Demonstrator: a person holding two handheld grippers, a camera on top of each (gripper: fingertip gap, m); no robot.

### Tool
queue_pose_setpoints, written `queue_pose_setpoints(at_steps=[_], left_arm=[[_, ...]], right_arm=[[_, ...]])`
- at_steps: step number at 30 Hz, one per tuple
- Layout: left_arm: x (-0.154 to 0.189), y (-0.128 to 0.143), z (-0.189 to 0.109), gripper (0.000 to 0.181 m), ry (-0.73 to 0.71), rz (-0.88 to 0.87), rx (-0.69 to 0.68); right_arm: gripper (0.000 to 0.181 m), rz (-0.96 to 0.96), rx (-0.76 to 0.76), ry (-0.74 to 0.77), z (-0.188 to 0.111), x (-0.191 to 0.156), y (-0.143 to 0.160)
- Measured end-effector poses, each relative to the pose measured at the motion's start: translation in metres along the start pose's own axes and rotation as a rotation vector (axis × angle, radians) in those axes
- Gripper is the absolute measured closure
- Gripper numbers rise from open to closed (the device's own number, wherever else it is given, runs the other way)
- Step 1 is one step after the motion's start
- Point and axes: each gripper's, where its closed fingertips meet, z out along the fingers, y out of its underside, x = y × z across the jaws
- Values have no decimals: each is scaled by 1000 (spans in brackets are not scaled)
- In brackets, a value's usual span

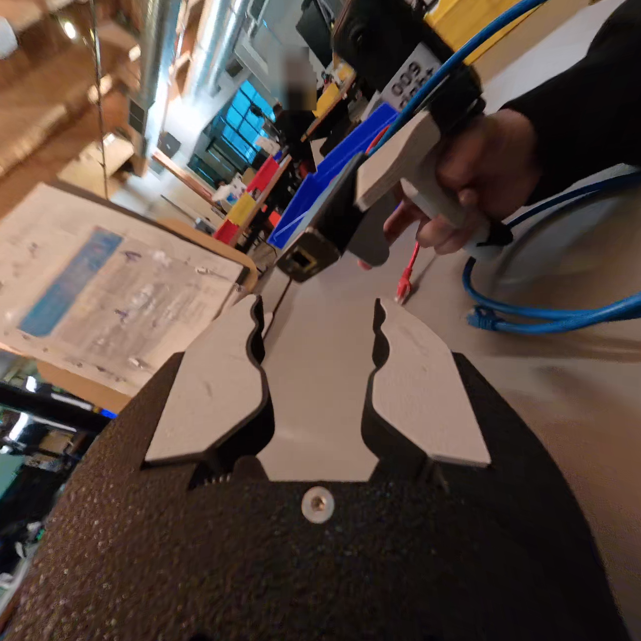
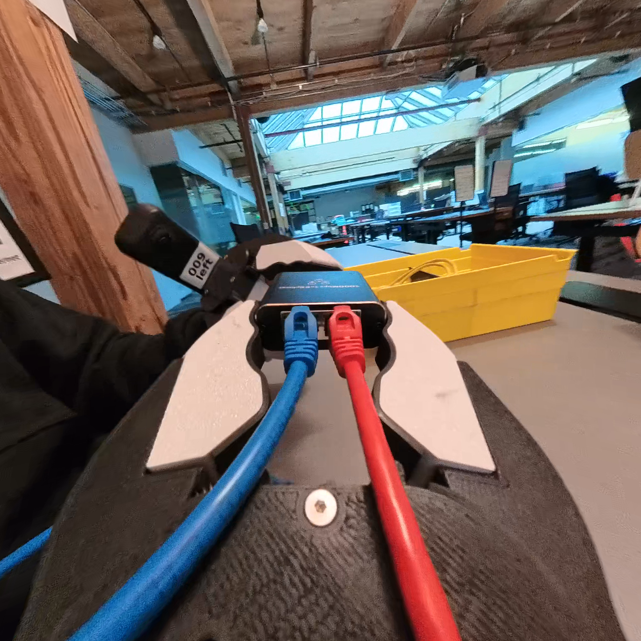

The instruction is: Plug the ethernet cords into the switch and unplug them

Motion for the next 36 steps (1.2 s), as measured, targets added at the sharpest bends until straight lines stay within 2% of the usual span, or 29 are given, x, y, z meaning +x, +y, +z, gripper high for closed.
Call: queue_pose_setpoints(at_steps=[4, 5, 7, 14, 16, 20, 25, 28, 36], left_arm=[[4, -16, 8, 123, -71, 105, 59], [6, -18, 9, 127, -86, 137, 67], [1, -22, 7, 149, -154, 228, 80], [9, -23, 3, 156, -44, 399, 35], [11, -27, 1, 157, -10, 398, 39], [15, -30, -3, 157, 72, 386, 32], [18, -25, -9, 158, 148, 358, 25], [18, -24, -12, 158, 152, 350, 49], [15, -20, -13, 158, 144, 388, 29]], right_arm=[[117, 46, -14, -52, 6, -9, 5], [117, 54, -19, -61, 8, -11, 6], [117, 80, -46, -88, 12, -15, 12], [114, 177, -18, -151, 11, -20, 9], [113, 189, 22, -176, 10, -24, 3], [107, 162, -18, -196, 8, -27, 9], [116, 162, -73, -244, 11, -36, 18], [116, 190, -113, -249, 13, -36, 22], [117, 280, -89, -248, 16, -34, 23]])
